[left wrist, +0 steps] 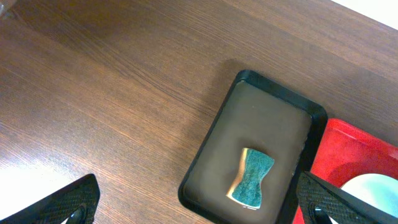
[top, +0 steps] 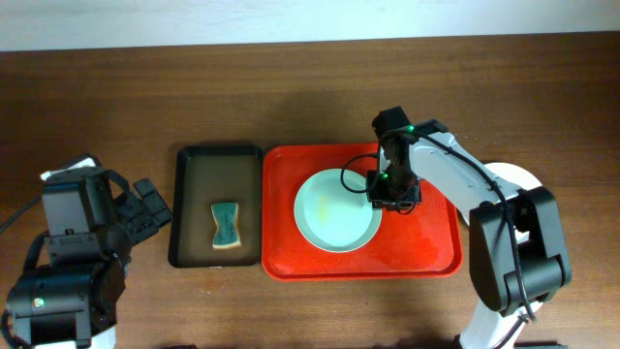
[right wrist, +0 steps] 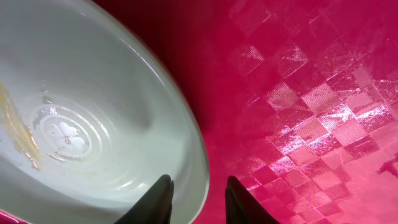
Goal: Clean dirty plates on tray and stack at the side
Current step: 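Move the right gripper back to the pale green plate rim and grasp it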
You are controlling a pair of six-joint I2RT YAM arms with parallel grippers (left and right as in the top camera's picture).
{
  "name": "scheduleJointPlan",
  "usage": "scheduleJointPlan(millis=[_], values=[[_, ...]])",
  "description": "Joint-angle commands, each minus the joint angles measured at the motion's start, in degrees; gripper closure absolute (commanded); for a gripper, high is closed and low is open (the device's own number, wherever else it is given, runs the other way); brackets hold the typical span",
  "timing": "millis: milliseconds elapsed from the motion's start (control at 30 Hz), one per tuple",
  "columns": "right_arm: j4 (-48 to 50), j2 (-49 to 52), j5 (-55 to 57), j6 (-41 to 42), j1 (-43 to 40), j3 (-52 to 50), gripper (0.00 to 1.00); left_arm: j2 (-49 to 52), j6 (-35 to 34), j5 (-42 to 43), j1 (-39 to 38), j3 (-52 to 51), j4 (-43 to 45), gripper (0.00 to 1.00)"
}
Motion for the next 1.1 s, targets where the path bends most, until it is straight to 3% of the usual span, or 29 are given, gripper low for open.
scheduleJointPlan(millis=[0,167,300,567,1067], values=[[0.6,-0.2,2.1,0.3,0.1,-0.3,0.71,-0.2,-0.8,-0.6,0.2,0.8,0.0,0.01],[5.6,-0.2,2.1,0.3,0.1,-3.6,0.76,-0.2,-0.8,-0.6,0.2,0.8,0.0,0.01],[6.0,-0.2,1.1,0.3,0.1,-4.2,0.96,-0.2,-0.8,-0.6,0.2,0.8,0.0,0.01],[4.6,-0.2,-6.0,0.6,3.1,-4.2,0.96,-0.2,-0.8,-0.6,0.2,0.8,0.0,0.01],[6.5,-0.2,4.7,8.3,10.6,-4.2,0.96,-0.2,-0.8,-0.6,0.2,0.8,0.0,0.01]])
